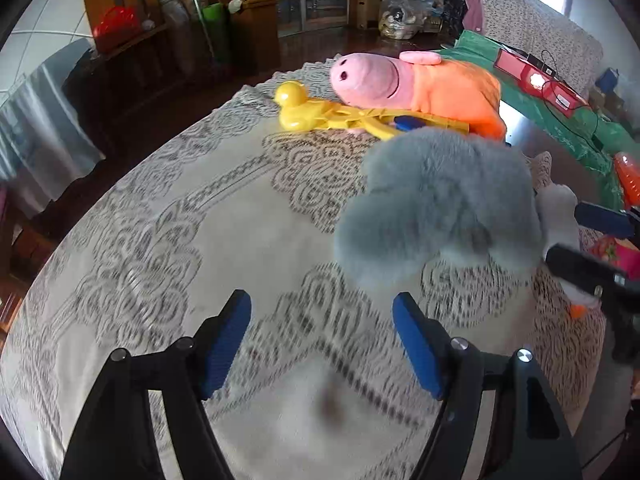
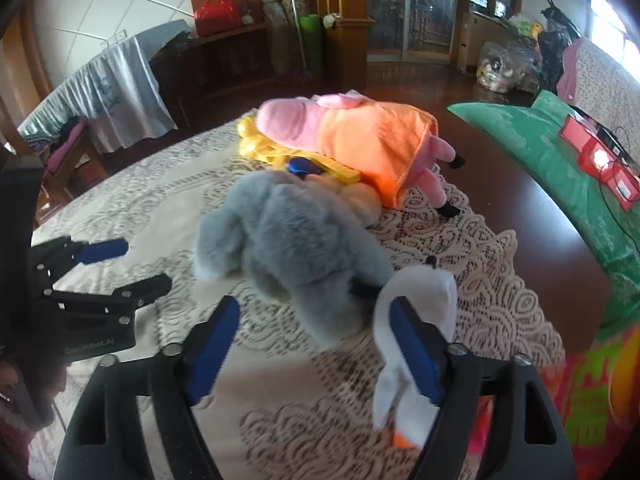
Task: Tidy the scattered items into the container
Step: 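Move both tools back to the table toward the grey plush, then close the right tool on the grey elephant plush and lift it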
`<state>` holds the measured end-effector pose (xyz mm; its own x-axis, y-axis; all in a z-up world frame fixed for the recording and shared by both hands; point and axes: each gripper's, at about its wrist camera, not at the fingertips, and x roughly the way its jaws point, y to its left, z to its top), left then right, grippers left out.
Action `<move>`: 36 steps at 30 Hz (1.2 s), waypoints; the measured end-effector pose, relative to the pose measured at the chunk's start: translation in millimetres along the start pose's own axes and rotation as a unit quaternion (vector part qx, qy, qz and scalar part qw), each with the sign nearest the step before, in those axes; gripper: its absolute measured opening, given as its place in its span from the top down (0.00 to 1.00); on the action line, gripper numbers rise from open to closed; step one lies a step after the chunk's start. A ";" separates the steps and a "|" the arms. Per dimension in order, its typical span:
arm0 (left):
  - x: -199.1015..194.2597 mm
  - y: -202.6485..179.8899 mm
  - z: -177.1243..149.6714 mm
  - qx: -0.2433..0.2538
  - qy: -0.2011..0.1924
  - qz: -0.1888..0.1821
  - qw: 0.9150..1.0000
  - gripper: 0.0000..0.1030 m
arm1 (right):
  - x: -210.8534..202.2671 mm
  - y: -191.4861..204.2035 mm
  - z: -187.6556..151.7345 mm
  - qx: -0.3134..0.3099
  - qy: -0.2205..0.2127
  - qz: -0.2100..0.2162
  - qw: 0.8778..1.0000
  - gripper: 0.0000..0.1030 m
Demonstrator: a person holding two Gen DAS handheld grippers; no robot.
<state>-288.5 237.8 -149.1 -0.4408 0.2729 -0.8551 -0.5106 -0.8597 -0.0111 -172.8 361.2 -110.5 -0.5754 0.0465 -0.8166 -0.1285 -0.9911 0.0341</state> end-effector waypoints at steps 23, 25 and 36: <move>39.2 -20.9 16.2 0.018 -0.022 -0.039 0.999 0.92 | 59.8 8.3 28.2 -0.041 0.025 0.074 0.996 0.68; 22.2 -19.0 10.6 0.020 -0.029 -0.042 0.998 0.92 | 49.4 14.9 24.5 -0.037 0.018 0.108 0.993 0.70; -77.8 41.9 -72.5 -0.008 0.009 0.004 1.000 0.92 | -3.6 78.4 -30.0 -0.040 0.036 0.280 0.959 0.72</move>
<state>-222.0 149.2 -120.6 -0.4318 0.2578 -0.8643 -0.4946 -0.8690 -0.0121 -156.5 279.6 -122.2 -0.4792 -0.5010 -0.7207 0.2474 -0.8649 0.4368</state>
